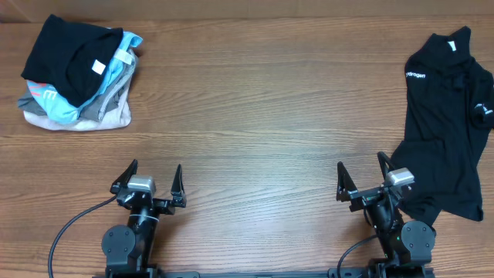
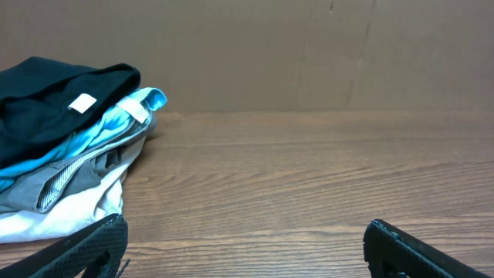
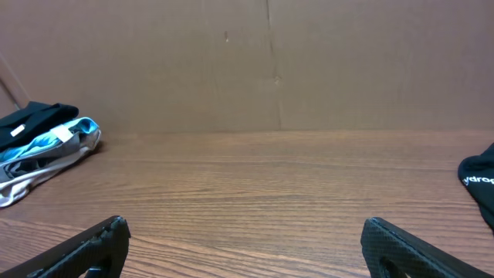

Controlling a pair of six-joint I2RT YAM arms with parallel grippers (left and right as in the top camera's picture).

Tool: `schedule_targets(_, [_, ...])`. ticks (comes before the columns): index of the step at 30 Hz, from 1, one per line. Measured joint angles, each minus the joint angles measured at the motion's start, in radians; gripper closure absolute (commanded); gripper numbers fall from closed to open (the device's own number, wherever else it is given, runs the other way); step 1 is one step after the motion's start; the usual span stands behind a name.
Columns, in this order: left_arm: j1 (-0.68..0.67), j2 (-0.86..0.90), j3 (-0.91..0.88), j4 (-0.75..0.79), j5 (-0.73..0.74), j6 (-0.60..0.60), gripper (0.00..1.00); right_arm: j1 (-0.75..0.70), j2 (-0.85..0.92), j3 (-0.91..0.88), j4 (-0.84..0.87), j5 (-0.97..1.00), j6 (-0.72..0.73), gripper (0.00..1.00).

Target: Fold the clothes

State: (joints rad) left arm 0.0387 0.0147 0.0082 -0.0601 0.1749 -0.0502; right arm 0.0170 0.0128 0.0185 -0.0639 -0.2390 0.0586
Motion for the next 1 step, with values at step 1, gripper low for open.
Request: schedule_targets(1, [0.0, 0.0, 0.0, 0.0, 0.0, 0.0, 0.0, 0.0, 0.0, 0.0, 0.0, 0.0, -0.001, 0.0])
